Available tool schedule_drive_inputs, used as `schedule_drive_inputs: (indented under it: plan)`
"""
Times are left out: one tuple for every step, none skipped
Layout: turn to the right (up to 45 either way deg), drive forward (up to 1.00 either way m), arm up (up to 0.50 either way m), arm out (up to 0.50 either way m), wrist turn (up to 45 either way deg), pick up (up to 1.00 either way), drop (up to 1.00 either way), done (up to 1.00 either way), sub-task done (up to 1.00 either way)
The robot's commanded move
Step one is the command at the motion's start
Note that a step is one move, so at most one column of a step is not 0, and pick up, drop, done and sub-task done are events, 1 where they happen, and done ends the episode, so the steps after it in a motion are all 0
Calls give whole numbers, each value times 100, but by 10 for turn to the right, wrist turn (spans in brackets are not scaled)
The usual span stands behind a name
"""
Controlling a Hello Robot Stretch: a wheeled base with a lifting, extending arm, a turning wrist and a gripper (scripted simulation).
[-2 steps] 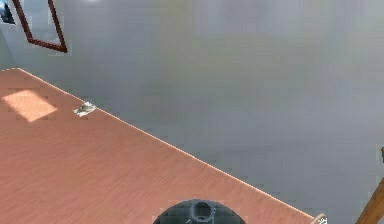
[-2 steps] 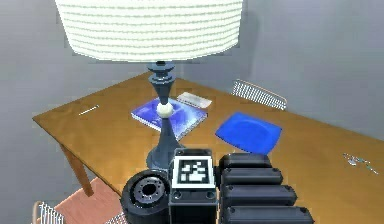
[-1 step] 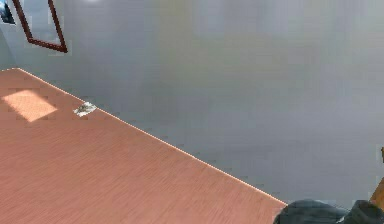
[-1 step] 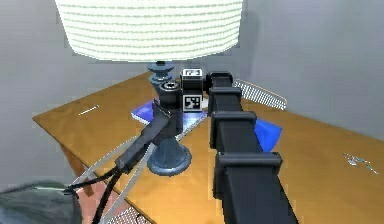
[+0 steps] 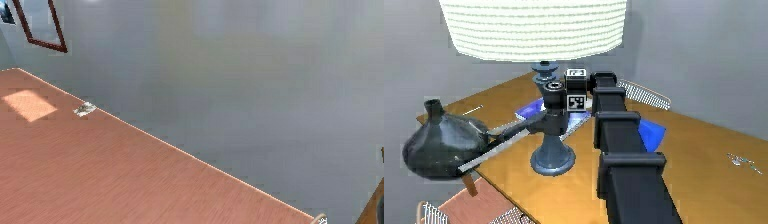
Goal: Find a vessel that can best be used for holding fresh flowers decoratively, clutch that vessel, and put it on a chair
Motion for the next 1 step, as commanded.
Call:
schedule_drive_inputs:
  plan:
    - [0, 0, 0, 0, 150, 0, 0, 0, 0]
